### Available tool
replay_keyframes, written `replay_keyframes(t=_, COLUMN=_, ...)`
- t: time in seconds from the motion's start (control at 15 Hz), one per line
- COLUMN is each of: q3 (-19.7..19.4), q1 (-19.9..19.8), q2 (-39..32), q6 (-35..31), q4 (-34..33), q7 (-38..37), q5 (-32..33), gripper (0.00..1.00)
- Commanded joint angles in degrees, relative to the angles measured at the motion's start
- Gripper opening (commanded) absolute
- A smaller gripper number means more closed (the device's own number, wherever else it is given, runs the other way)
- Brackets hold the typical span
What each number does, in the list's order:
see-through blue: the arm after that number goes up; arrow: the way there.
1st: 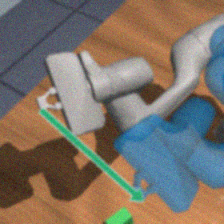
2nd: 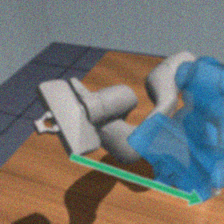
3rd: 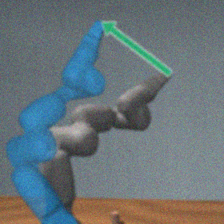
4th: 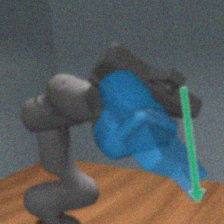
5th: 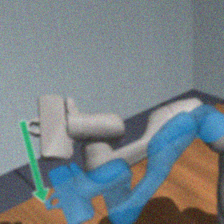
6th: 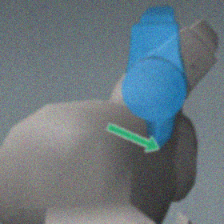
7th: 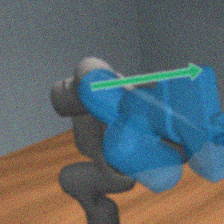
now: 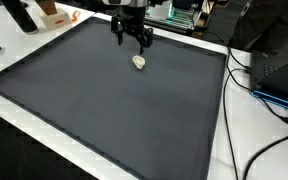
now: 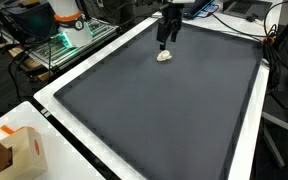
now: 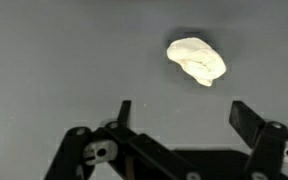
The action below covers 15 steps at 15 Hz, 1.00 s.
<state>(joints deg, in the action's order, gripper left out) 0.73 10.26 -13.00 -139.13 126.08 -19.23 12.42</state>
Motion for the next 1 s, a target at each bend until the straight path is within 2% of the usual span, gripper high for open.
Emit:
replay_keyframes(t=0.0, q3=0.7, q1=2.7, q2=-1.6, q6=5.3, q4=-2.9, q7=-4.1, q5=5.5, gripper=1.0)
replay_keyframes(t=0.53, q3=1.8, q1=9.5, q2=-7.0, q6=12.6, q4=-8.1, q7=-13.0, q5=19.4, gripper=1.0)
replay_keyframes(t=0.93, q3=1.6, q1=12.0, q2=-11.4, q6=17.5, q4=-12.2, q7=-21.5, q5=23.6, gripper=1.0)
